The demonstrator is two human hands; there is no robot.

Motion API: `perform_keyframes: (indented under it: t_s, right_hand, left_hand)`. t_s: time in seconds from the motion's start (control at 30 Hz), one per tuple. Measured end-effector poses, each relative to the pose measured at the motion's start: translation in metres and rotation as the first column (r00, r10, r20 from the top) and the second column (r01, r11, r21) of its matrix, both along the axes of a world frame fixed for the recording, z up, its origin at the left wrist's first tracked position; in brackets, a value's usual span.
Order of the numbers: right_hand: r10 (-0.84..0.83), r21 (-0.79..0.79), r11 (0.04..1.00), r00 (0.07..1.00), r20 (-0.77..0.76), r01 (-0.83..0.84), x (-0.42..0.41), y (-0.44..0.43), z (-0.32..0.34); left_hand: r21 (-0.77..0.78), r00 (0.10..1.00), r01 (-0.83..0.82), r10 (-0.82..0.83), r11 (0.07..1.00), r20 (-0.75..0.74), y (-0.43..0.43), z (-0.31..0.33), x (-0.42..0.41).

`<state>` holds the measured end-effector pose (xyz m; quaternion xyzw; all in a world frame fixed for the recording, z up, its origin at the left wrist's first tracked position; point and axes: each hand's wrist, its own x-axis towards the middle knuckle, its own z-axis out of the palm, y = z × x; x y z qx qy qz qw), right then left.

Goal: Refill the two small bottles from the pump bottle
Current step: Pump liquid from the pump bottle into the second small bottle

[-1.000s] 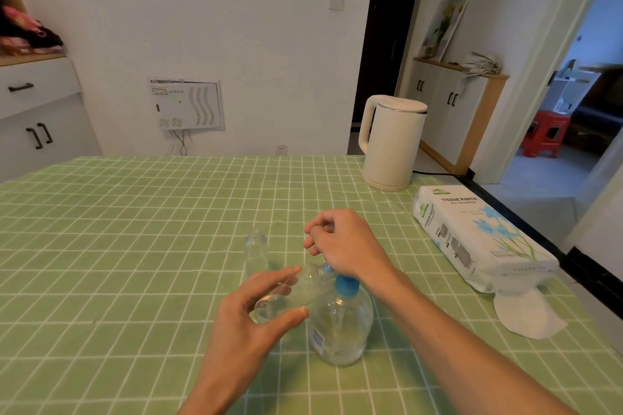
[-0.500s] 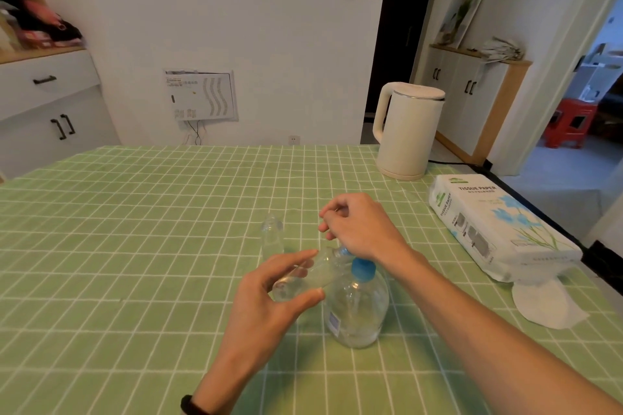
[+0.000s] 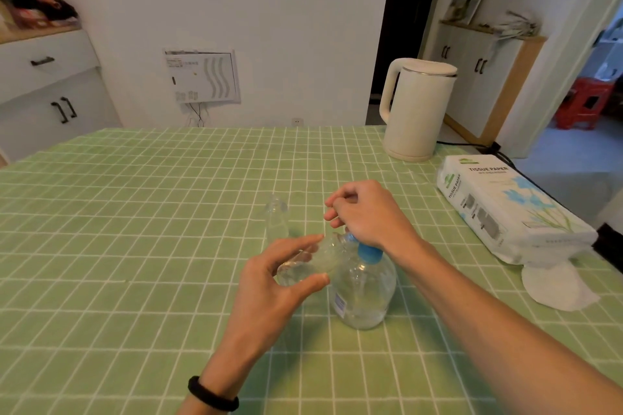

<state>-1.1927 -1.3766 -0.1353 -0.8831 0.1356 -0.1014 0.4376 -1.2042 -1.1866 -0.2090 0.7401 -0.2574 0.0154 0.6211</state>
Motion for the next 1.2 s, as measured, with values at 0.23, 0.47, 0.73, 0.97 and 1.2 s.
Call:
perform_keyframes:
  t_s: [0.23, 0.47, 0.73, 0.97, 1.2]
  right_hand:
    - [0.024, -0.012, 1.0, 0.999, -0.023, -0.024, -0.002, 0.001, 0.009]
    - [0.028, -0.014, 0.999, 1.0, 0.004, -0.028, 0.001, 0.0, 0.008]
    - [0.018, -0.003, 1.0, 1.0, -0.02, -0.018, 0.0, 0.0, 0.0]
    - [0.04, 0.031, 0.999, 0.999, -0.004, -0.04, 0.001, -0.001, 0.007]
    - [0.047, 0.028, 0.998, 0.999, 0.009, -0.048, 0.003, -0.002, 0.007]
  left_hand:
    - [-0.022, 1.0, 0.002, -0.002, 1.0, -0.018, -0.001, 0.004, -0.002]
    - [-0.031, 1.0, 0.0, -0.001, 1.0, -0.004, 0.0, 0.004, -0.001]
    - [-0.029, 1.0, -0.014, 0.014, 0.999, -0.021, -0.002, 0.001, -0.003]
    - [-0.034, 1.0, -0.009, 0.009, 0.999, -0.023, -0.002, 0.003, -0.004]
    - [-0.049, 1.0, -0.002, 0.002, 0.999, 0.005, -0.001, 0.006, -0.004]
